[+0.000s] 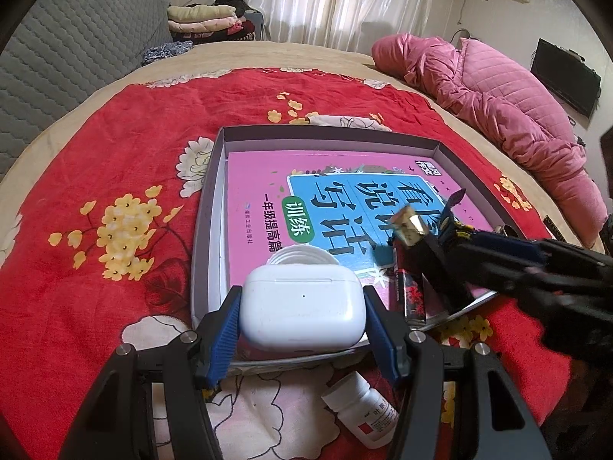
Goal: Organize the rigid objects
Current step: 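Lower the black pen into the box and open the right tool while the left tool holds the earbuds case, then lower the white earbuds case into the box and open the left tool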
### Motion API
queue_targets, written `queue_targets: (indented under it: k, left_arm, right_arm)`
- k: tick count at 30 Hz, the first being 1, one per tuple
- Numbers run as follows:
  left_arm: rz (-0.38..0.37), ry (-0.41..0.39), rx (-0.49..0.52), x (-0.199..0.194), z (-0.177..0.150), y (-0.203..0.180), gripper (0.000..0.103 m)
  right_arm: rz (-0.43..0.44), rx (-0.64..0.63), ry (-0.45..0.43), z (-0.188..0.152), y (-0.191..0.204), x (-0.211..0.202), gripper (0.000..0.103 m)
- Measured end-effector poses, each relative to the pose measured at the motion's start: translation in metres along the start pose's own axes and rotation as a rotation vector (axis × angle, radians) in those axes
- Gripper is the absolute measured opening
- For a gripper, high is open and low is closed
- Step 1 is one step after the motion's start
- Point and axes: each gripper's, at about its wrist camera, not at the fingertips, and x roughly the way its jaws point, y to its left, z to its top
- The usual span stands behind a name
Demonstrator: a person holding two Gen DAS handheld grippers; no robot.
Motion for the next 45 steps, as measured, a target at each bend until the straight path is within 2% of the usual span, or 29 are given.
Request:
queue_targets:
  k: [11,23,34,38,45]
  left_arm:
    - [0.003,-0.029,0.008,0.0,-0.002,0.0,0.06]
    - [-0.034,-0.042,0.008,-0.003,-0.003,0.002,0.06]
    - [-0.049,-0.063,0.003,-0.005,-0.005,0.003,0.06]
    - [-0.082,-0.089,-0.023,-0.01,-0.003,0.007,0.061]
    - [-0.095,-0.116,-0.062,-0.016,-0.001,0.014,0.061]
  right_arm:
    - [-0.014,0.01,-0.016,-0.012,-0.007,-0.025,0.049]
    - [-0.028,0.022,-0.042,-0.014,-0.008,-0.046,0.049]
    - [-0.045,0.016,-0.034,-0.018,-0.008,-0.047,0.051]
    - [-0.051,0.024,-0.028,-0.019,-0.011,-0.045,0.057]
    - [-0.064,0.032,-0.025,-0.021,-0.014,-0.046,0.057]
